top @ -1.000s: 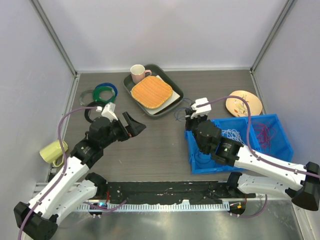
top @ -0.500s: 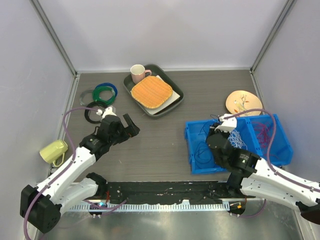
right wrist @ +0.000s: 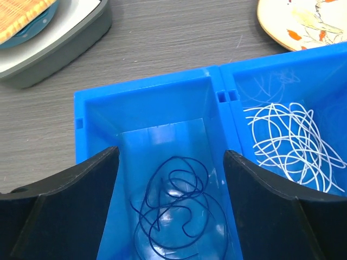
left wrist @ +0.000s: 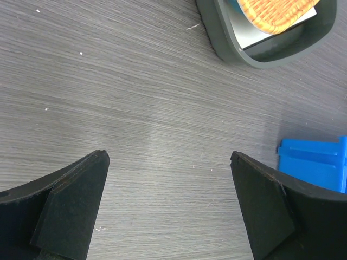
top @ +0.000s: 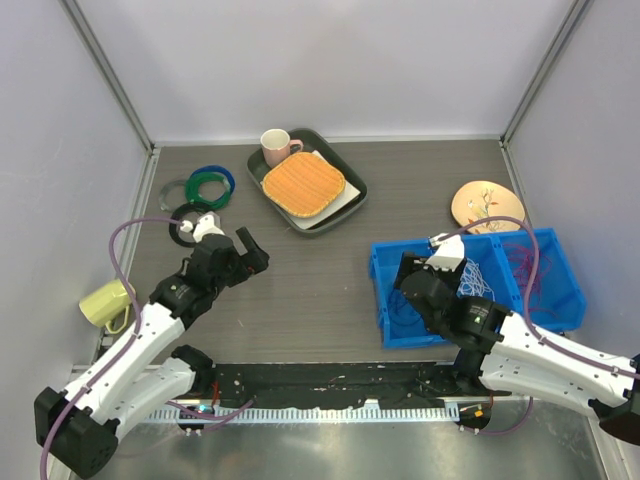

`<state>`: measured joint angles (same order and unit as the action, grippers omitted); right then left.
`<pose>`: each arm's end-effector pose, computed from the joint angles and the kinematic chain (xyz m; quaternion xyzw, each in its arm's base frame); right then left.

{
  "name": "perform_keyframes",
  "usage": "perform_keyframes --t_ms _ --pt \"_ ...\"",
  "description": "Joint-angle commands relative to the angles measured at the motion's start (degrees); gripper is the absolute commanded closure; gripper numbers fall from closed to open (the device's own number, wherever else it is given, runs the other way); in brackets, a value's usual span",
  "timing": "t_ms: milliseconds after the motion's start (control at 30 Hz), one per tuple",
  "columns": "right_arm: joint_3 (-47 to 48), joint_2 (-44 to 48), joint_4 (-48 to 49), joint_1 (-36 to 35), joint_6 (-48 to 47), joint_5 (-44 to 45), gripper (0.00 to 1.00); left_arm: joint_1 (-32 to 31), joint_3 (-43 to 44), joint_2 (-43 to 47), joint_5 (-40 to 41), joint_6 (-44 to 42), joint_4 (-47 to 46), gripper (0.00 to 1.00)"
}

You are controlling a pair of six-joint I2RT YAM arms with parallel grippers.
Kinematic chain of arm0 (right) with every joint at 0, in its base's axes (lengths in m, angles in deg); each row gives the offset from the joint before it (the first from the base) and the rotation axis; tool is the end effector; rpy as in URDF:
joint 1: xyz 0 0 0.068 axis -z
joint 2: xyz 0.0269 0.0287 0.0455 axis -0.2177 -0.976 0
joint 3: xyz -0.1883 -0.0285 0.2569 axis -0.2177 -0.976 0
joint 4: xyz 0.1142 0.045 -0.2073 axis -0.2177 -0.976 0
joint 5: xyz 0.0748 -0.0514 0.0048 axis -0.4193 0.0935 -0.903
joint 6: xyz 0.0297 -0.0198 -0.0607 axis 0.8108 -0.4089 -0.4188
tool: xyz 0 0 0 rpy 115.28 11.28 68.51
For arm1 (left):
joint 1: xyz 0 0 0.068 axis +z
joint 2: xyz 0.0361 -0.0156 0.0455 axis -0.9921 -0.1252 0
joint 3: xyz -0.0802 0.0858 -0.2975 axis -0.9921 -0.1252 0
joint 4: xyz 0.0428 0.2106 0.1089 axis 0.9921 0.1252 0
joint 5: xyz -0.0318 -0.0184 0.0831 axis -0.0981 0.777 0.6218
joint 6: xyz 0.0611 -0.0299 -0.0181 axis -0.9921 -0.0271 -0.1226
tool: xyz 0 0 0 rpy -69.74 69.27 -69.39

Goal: Untangle the cables

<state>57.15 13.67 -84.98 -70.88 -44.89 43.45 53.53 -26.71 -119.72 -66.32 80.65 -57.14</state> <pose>0.0921 0.0578 0.2816 0.0623 0.8203 -0.0016 0.5686 0.1303 -0.0563 0.2861 -0.2078 0.8677 -0.1868 0.4112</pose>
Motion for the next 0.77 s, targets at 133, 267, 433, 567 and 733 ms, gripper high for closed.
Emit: perform_keyframes --t_ms 133,267,433,567,733 --pt "4.14 -2.62 10.12 0.12 -7.17 -7.27 0.09 0.01 1.37 -1.40 2.64 -1.71 0.12 0.00" --pt "4.76 -2.98 12.76 0.12 -2.43 -4.55 0.08 0.01 1.03 -1.84 3.08 -1.62 0.29 0.00" --pt "4.58 -2.89 13.12 0.12 -5.93 -2.70 0.07 0.01 1.46 -1.41 4.48 -1.88 0.64 0.00" --pt "3.80 -1.93 13.46 0.12 -7.86 -3.23 0.07 0.10 1.11 -1.23 4.31 -1.71 0.82 0.00" --pt "2.83 -0.61 14.08 0.12 -8.40 -1.30 0.04 0.10 1.02 -0.70 4.92 -1.97 0.38 0.00"
